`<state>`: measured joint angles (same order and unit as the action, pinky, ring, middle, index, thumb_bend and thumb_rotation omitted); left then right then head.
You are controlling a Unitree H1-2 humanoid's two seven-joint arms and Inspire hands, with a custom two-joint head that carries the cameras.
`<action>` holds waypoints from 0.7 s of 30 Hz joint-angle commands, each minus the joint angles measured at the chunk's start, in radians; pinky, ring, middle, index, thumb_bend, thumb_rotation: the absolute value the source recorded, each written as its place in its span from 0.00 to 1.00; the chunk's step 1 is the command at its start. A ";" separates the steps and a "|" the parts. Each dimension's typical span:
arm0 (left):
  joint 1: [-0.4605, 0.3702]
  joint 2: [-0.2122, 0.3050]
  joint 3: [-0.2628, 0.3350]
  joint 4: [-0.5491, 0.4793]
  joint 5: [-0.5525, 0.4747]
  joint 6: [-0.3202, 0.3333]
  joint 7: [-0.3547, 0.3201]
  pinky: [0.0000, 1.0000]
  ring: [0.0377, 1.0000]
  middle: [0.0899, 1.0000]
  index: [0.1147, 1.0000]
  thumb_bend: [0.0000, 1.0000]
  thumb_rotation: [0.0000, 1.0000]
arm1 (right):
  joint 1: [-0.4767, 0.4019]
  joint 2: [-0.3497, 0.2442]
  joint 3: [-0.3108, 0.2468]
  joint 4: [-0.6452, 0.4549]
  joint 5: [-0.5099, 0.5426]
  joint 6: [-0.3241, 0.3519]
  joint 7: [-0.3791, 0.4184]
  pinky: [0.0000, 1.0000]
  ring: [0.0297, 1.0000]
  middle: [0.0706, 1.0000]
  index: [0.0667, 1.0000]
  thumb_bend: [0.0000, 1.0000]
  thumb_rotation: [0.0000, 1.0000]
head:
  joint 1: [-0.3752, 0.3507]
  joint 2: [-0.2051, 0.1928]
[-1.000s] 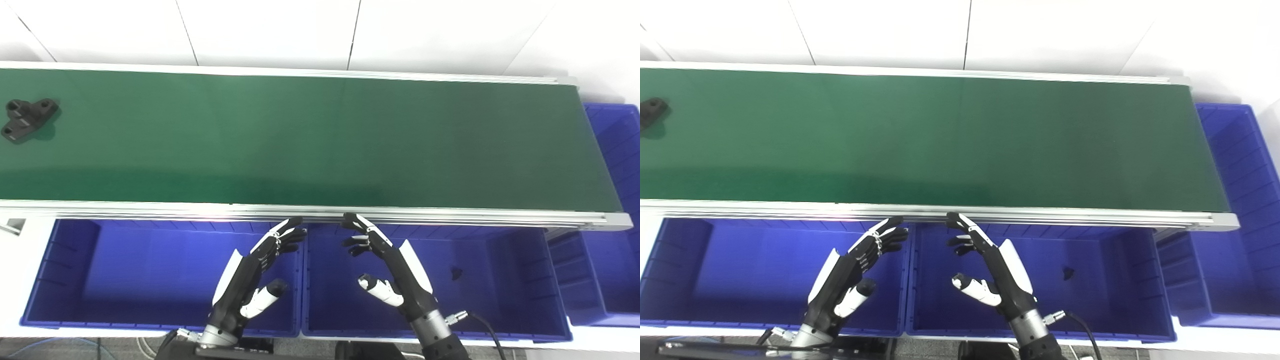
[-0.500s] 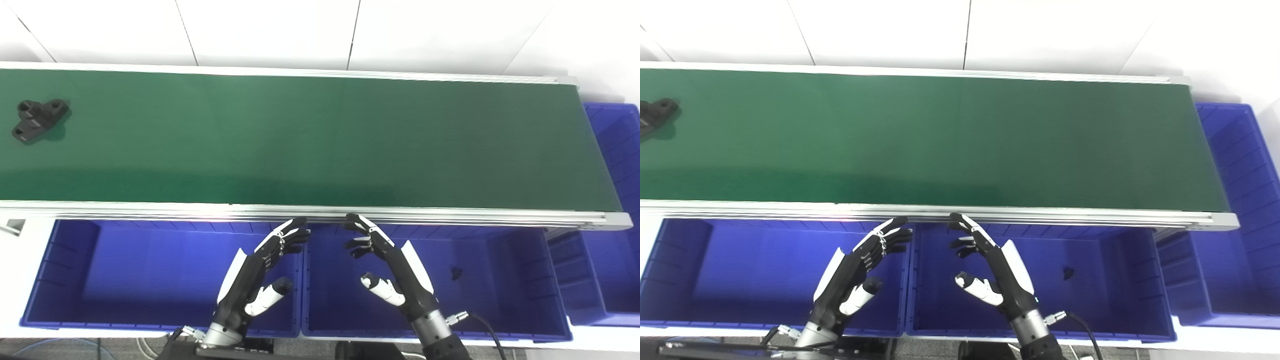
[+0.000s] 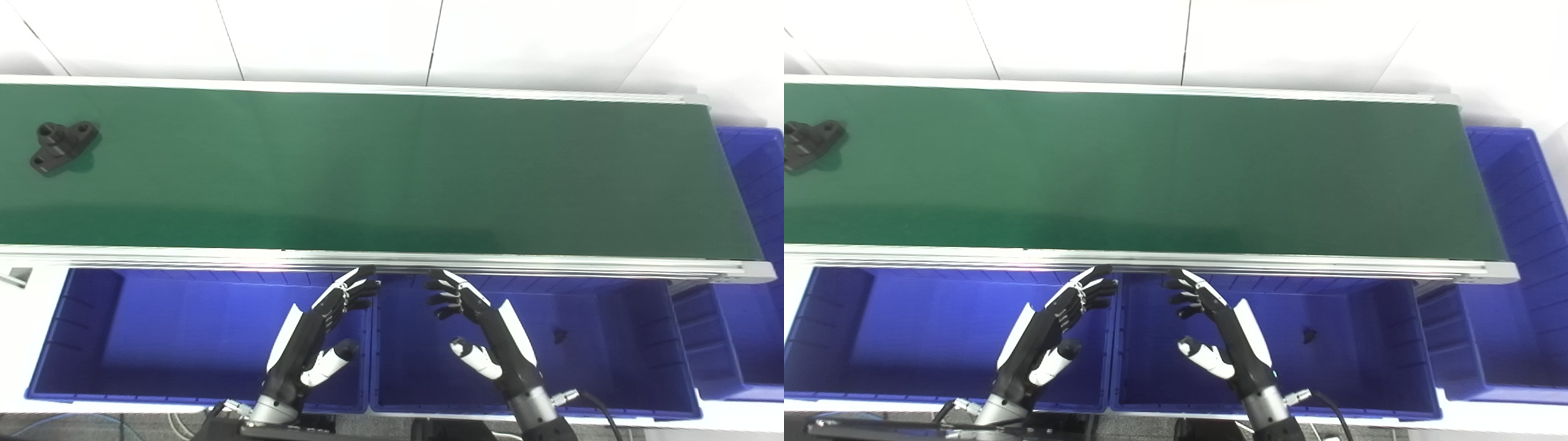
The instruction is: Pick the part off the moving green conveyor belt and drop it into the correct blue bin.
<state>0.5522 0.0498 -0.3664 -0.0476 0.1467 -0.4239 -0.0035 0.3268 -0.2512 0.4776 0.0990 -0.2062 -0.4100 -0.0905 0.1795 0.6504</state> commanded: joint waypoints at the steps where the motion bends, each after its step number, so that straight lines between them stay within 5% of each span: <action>1: -0.001 -0.004 -0.006 -0.013 0.008 -0.044 0.012 0.77 0.81 0.80 0.84 0.75 0.91 | -0.001 -0.001 0.002 -0.031 0.017 -0.060 0.001 0.73 0.78 0.81 0.83 0.92 1.00 | 0.002 -0.003; 6: -0.002 -0.001 -0.008 -0.008 0.013 -0.045 0.017 0.77 0.81 0.81 0.84 0.75 0.92 | -0.003 -0.003 0.005 -0.025 0.031 -0.060 0.014 0.75 0.80 0.82 0.84 0.93 1.00 | 0.008 -0.014; 12: -0.010 -0.007 -0.013 0.050 0.006 -0.046 0.023 0.79 0.81 0.79 0.82 0.80 0.89 | -0.014 -0.003 0.008 0.027 0.046 -0.060 0.017 0.72 0.78 0.82 0.83 0.93 1.00 | 0.089 -0.149; 21: -0.057 -0.004 -0.037 0.122 -0.002 -0.046 0.055 0.75 0.77 0.76 0.79 0.79 0.87 | -0.048 -0.002 0.021 0.096 0.066 -0.060 0.004 0.75 0.78 0.80 0.82 0.95 1.00 | 0.130 -0.229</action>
<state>0.4991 0.0487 -0.3909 0.0776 0.1494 -0.4312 0.0336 0.2862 -0.2534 0.4956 0.2060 -0.1458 -0.4151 -0.0765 0.3083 0.4203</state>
